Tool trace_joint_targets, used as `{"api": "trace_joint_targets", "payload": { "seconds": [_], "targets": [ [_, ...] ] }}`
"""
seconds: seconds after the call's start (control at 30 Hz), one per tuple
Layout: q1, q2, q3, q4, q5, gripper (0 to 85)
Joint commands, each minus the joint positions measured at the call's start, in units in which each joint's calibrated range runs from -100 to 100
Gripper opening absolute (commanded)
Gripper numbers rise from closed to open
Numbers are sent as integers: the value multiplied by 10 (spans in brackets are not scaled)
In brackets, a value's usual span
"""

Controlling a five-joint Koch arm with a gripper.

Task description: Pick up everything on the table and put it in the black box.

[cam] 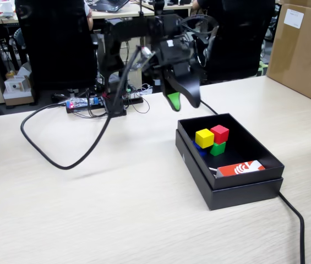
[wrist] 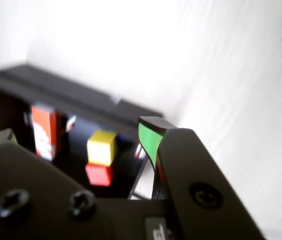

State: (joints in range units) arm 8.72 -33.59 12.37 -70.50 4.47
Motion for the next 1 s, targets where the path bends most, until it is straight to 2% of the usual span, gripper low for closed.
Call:
{"api": "trace_joint_targets", "payload": {
  "seconds": [0.0, 0.13, 0.3, 0.43, 0.63, 0.97],
  "targets": [
    [-37, -164, -74, 34, -22, 493],
    [-67, -306, -243, 117, -39, 493],
    [-75, -452, -409, 181, -36, 517],
    [-76, -565, -563, 280, -33, 519],
    [-79, -653, -735, 400, -33, 521],
    [-80, -664, -893, 592, -38, 523]
  ]
}}
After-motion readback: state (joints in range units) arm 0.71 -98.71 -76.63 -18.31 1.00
